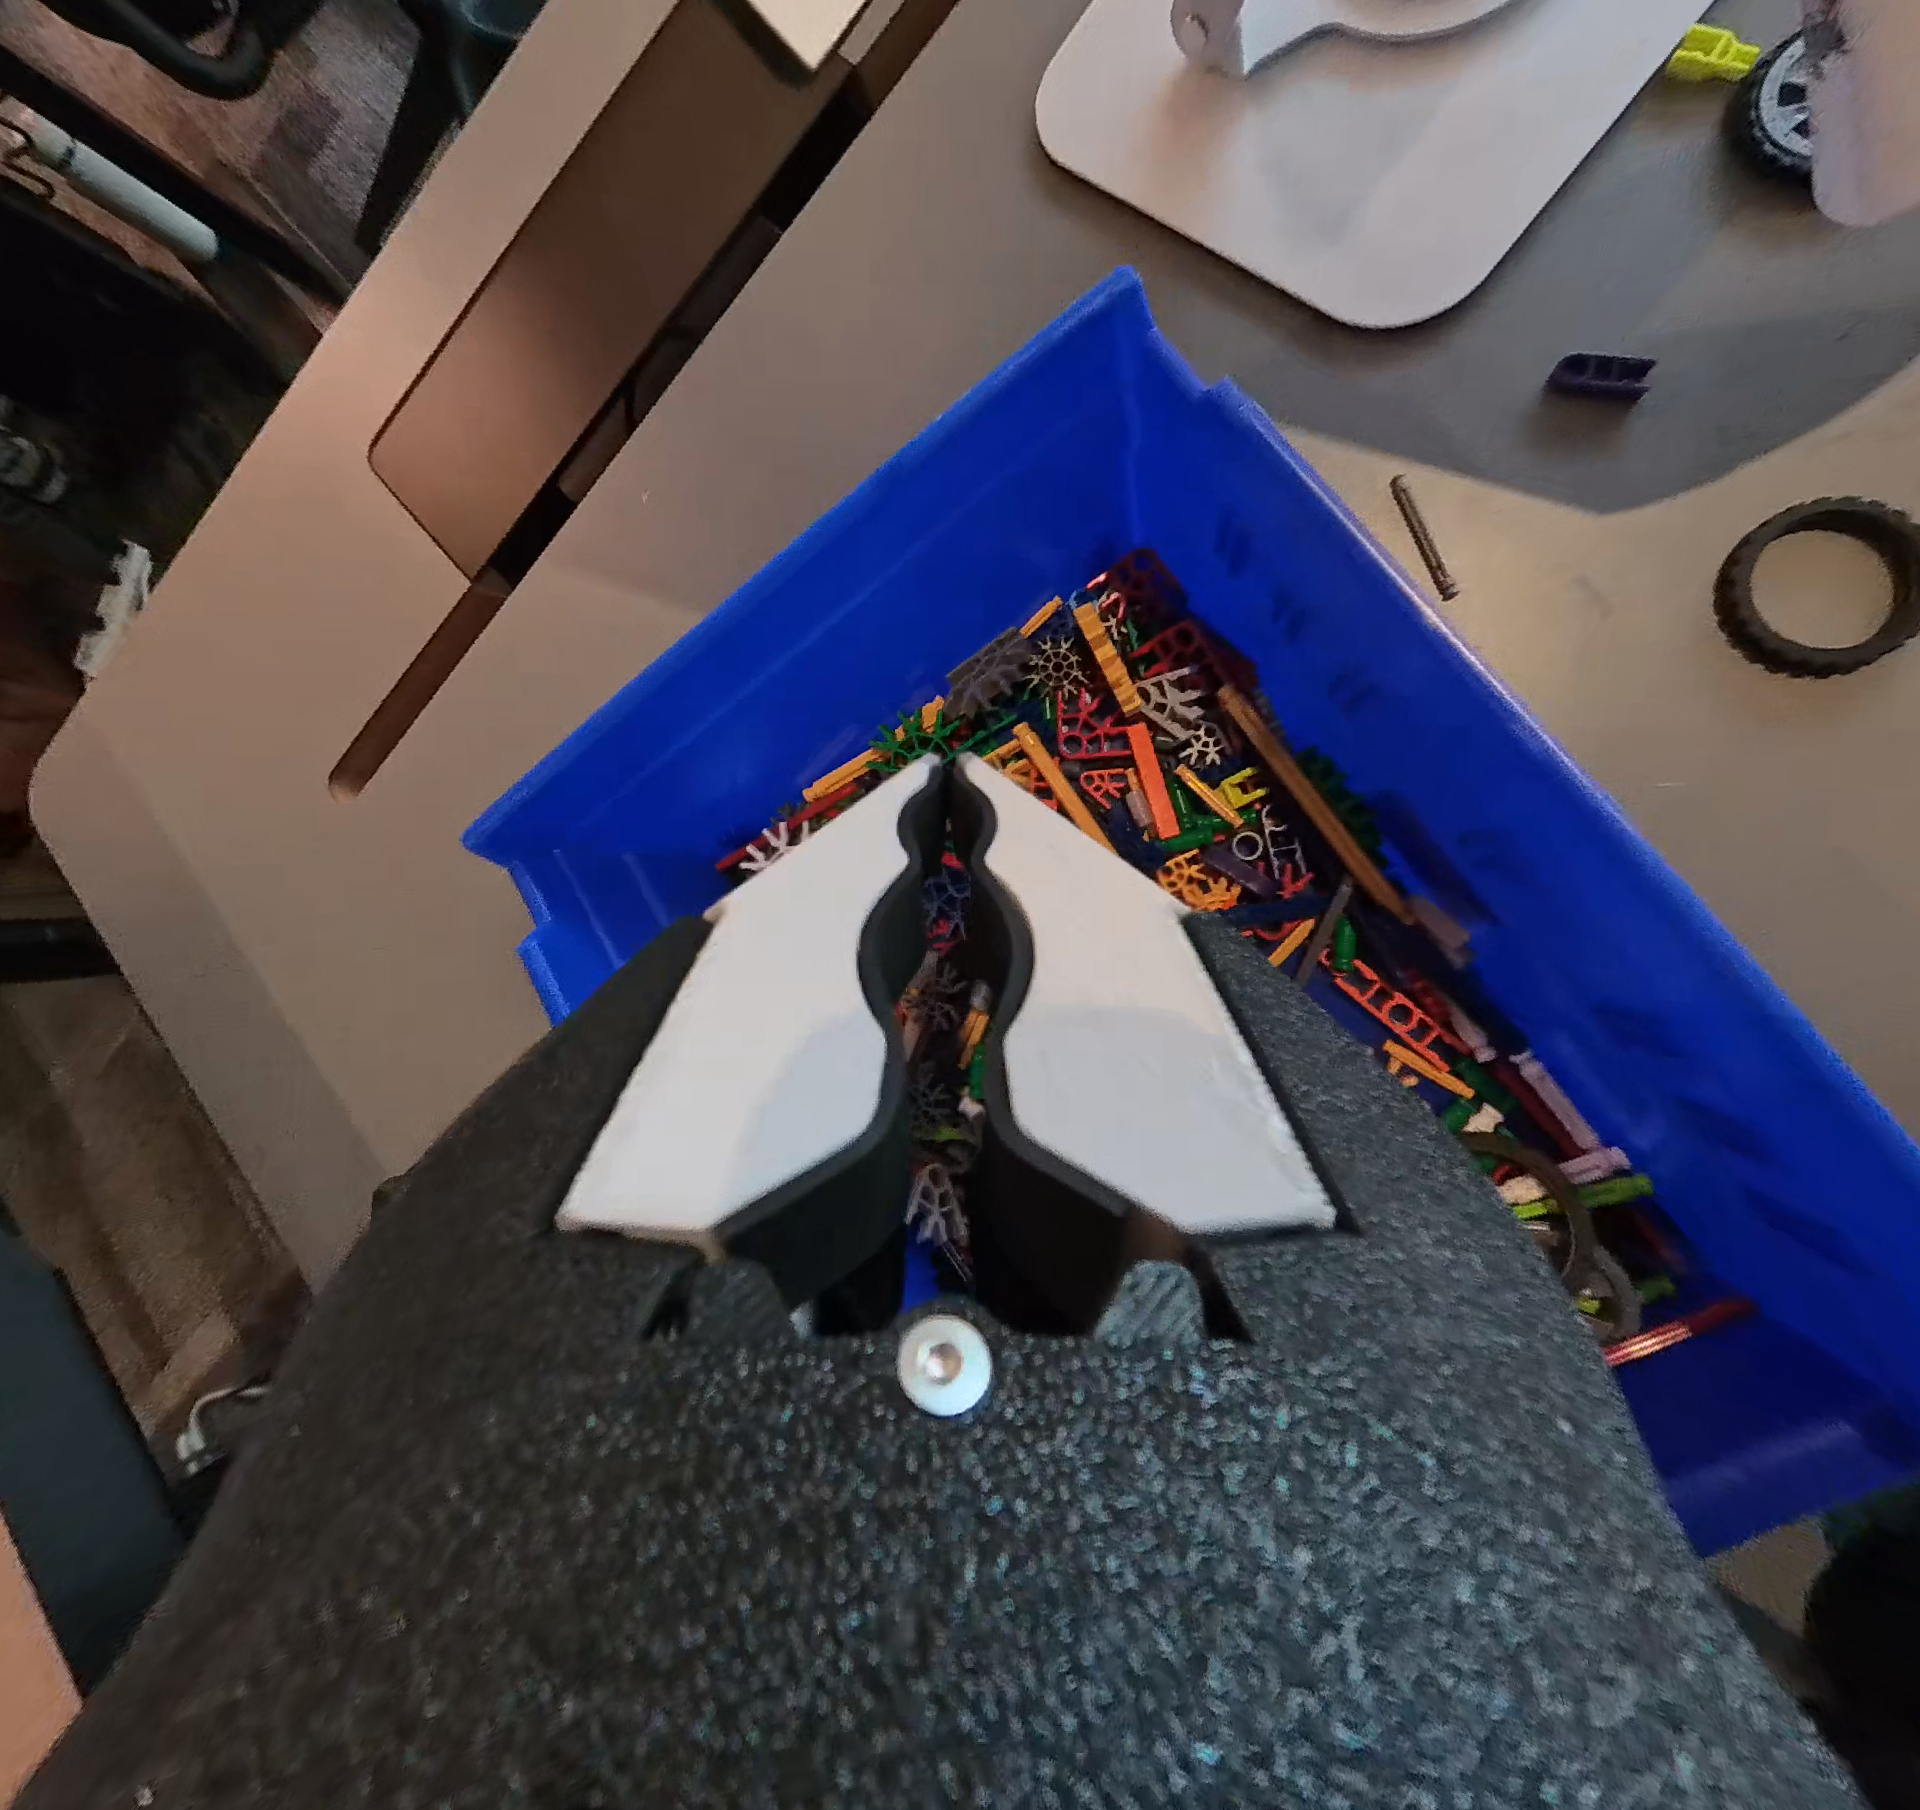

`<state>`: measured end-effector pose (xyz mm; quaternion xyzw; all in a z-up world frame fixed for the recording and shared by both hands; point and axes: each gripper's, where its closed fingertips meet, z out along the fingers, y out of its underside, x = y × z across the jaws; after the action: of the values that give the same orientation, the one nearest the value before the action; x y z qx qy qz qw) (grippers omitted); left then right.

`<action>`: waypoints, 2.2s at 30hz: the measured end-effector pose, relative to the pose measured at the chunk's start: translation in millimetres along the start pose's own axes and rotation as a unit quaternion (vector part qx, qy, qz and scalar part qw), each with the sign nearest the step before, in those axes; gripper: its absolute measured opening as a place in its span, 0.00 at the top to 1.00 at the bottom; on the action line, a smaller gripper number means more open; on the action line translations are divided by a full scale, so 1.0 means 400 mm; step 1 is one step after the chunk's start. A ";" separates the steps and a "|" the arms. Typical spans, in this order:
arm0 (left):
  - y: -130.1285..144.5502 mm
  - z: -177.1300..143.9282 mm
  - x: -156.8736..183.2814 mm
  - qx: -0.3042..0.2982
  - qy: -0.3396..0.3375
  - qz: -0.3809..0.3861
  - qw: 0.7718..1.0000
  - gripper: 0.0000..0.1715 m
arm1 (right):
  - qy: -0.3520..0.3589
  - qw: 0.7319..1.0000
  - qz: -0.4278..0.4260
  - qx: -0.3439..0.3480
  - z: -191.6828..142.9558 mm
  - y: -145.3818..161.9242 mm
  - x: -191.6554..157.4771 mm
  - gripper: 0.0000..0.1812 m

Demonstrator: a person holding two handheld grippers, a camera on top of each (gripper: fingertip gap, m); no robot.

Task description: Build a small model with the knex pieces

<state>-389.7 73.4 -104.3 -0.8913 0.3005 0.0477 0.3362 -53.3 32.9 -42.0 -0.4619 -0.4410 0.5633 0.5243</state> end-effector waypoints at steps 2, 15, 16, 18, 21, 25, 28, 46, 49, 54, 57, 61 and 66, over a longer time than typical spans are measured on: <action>0.003 -0.005 0.004 0.007 0.012 -0.016 1.000 1.00 | 0.000 1.000 0.000 -0.001 0.000 0.001 0.000 0.84; 0.228 0.171 -0.072 -0.211 -0.050 -0.023 0.976 0.73 | -0.003 1.000 -0.001 -0.012 0.006 0.016 -0.001 0.84; 0.243 0.179 -0.076 -0.228 -0.046 -0.037 0.972 0.73 | -0.002 1.000 0.000 -0.012 0.006 0.017 0.000 0.84; 0.250 0.188 -0.088 -0.238 -0.047 -0.060 0.968 0.77 | -0.002 1.000 0.001 -0.012 0.005 0.017 0.001 0.84; 0.249 0.192 -0.086 -0.249 -0.030 -0.082 0.965 0.79 | -0.003 1.000 0.001 -0.011 0.005 0.016 0.000 0.84; 0.241 0.197 -0.076 -0.244 -0.019 -0.056 0.968 0.85 | -0.004 1.000 0.002 -0.011 0.005 0.014 -0.001 0.84; 0.235 0.199 -0.072 -0.242 -0.024 -0.031 0.970 0.88 | -0.005 1.000 0.001 -0.012 0.006 0.015 -0.003 0.84; 0.188 0.150 -0.094 -0.185 -0.068 0.000 0.980 1.00 | -0.005 1.000 0.002 -0.014 0.006 0.019 -0.001 0.84; 0.197 0.144 -0.104 -0.191 -0.075 0.004 0.979 1.00 | -0.006 1.000 0.002 -0.015 0.008 0.021 -0.004 0.84; 0.210 0.161 -0.070 -0.206 -0.038 0.005 0.978 0.94 | -0.006 1.000 0.002 -0.017 0.008 0.023 -0.003 0.84; 0.227 0.178 -0.089 -0.229 -0.058 0.024 0.971 0.86 | -0.006 1.000 0.002 -0.017 0.009 0.024 -0.004 0.84; 0.250 0.187 -0.098 -0.270 -0.058 0.042 0.960 0.77 | -0.006 1.000 0.002 -0.018 0.008 0.024 -0.003 0.84; 0.257 0.195 -0.086 -0.285 -0.001 0.010 0.959 0.82 | -0.007 1.000 0.002 -0.016 0.007 0.022 -0.004 0.84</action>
<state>-467.0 78.5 -213.1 -0.9470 0.2830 0.1355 0.0684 -57.7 30.6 -49.8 -0.4673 -0.4528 0.5601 0.5128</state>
